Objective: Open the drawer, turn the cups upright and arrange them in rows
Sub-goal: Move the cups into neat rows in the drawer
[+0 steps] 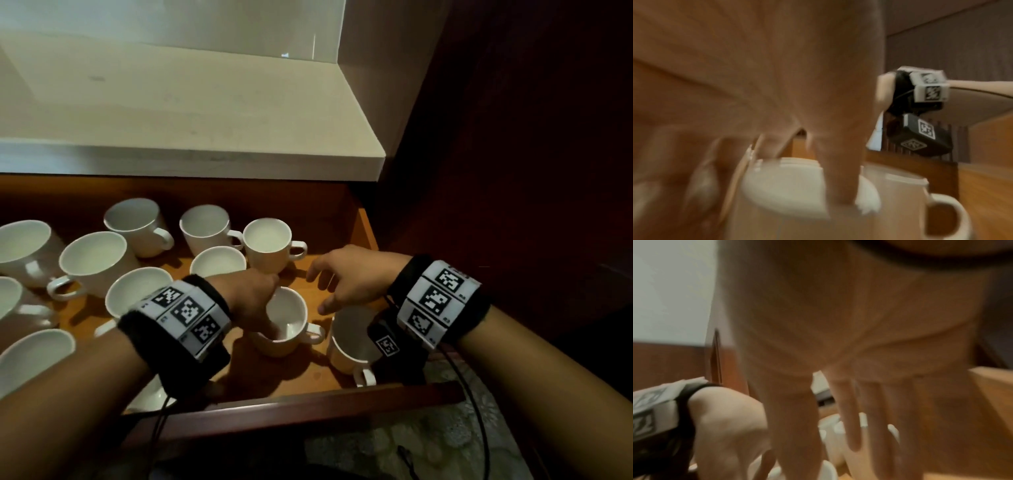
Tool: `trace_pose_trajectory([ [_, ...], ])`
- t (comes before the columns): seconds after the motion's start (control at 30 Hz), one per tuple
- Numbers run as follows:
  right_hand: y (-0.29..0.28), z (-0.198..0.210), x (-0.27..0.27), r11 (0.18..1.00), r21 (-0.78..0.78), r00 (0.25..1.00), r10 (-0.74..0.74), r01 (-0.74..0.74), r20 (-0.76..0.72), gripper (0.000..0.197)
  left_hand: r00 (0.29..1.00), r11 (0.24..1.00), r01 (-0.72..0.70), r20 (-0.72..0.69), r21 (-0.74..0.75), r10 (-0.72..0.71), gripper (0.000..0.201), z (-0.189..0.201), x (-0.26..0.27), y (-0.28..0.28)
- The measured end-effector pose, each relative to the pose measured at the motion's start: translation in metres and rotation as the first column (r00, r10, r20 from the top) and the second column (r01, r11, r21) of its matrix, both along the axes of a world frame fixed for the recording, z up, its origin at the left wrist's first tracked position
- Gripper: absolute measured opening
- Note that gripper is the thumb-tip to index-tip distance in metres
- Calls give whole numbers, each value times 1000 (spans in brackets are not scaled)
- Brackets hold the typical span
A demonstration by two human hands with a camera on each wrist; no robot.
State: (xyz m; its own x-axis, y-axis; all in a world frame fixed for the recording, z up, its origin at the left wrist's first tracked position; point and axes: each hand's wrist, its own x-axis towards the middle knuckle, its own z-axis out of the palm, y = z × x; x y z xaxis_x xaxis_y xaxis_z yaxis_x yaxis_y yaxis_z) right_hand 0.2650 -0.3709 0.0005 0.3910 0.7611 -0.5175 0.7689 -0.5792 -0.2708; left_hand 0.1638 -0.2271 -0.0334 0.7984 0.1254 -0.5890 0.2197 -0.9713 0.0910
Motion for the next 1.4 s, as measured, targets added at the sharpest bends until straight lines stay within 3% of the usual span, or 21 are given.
trace_pose_trajectory([
  [0.17,14,-3,-6,995,84,998,-41,45,-50,56,974,998,39,227,-55,-26,48,0,4,5],
  [0.33,5,-18,-4,993,-69,986,-103,95,-131,60,955,975,153,277,-159,-105,31,-3,6,12],
  [0.47,0,-15,-5,984,-173,985,-75,47,-156,61,922,962,248,334,-111,-199,29,-4,10,-1],
  [0.87,-1,-18,-3,967,-247,988,-92,58,-125,33,927,948,292,282,-126,-248,32,-6,10,-10],
  [1.4,-1,-22,-1,970,-231,981,-112,74,-156,22,943,966,225,276,-127,-184,34,-4,7,-12],
])
